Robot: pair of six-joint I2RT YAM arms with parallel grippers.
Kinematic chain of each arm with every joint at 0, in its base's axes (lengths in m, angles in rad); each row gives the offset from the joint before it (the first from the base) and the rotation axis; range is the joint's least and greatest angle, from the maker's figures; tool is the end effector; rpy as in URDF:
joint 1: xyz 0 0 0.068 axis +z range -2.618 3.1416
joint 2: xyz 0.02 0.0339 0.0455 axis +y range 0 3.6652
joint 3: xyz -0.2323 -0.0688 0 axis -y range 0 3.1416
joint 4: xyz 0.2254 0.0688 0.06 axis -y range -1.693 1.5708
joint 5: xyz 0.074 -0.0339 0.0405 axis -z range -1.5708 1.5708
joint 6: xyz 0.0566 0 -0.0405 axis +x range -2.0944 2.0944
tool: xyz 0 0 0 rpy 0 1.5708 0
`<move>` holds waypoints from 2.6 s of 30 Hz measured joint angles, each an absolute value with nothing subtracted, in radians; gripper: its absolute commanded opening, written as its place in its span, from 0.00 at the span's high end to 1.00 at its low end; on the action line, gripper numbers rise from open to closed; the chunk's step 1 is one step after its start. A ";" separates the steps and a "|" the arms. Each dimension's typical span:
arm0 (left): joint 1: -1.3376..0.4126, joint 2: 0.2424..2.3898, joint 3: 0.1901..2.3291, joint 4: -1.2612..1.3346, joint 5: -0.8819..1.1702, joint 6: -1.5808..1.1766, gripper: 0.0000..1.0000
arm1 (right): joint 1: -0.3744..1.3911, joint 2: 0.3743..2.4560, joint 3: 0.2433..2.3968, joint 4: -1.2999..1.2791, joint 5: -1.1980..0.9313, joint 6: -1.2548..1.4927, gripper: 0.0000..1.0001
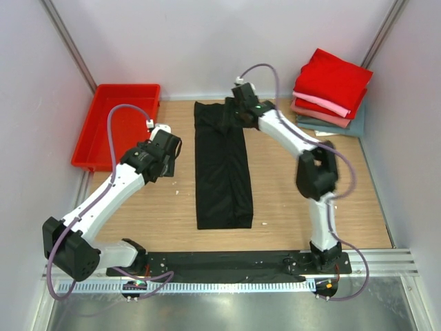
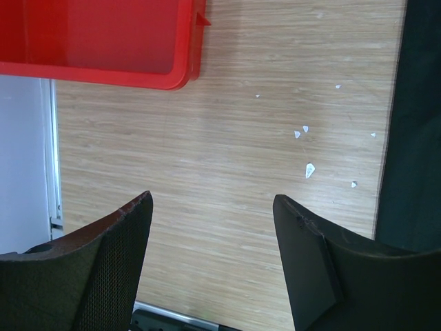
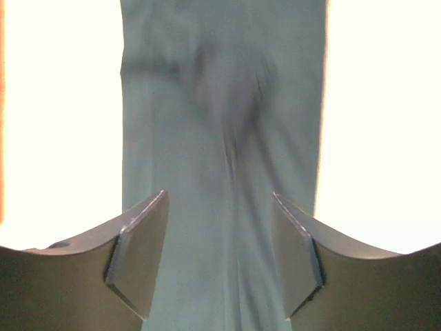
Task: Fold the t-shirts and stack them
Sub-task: Fold the tshirt
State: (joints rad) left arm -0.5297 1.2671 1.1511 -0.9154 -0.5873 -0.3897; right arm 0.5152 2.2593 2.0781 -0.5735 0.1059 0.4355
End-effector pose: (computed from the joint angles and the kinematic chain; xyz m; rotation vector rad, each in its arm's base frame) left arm 0.2260 -0.0960 0.2648 -0.0321 2.3952 0.3541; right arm 0.4337 0.2387 0.2220 -0.0398 2.3469 0.3537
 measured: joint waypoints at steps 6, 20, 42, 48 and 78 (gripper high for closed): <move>-0.546 1.261 1.164 -0.959 -0.569 -0.421 0.29 | 0.529 1.554 1.346 -0.473 0.097 0.513 0.47; -0.567 1.071 1.013 -0.934 -0.422 -0.491 0.29 | 0.785 1.291 0.701 -0.465 0.021 0.760 0.50; -0.580 1.073 1.013 -0.934 -0.419 -0.494 0.29 | 0.820 1.293 0.623 -0.371 0.031 0.843 0.58; -0.580 1.073 1.013 -0.934 -0.419 -0.494 0.29 | 0.828 1.303 0.623 -0.364 0.030 0.849 0.71; -0.580 1.089 1.013 -0.935 -0.424 -0.496 0.29 | 1.174 1.684 1.079 -0.629 0.197 0.748 0.38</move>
State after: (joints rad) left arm -0.5804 1.0893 1.0130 -0.9352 -0.4236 -0.4961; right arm 1.1736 1.6836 1.0790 -0.6292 0.1974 0.7475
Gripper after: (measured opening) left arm 0.714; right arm 0.559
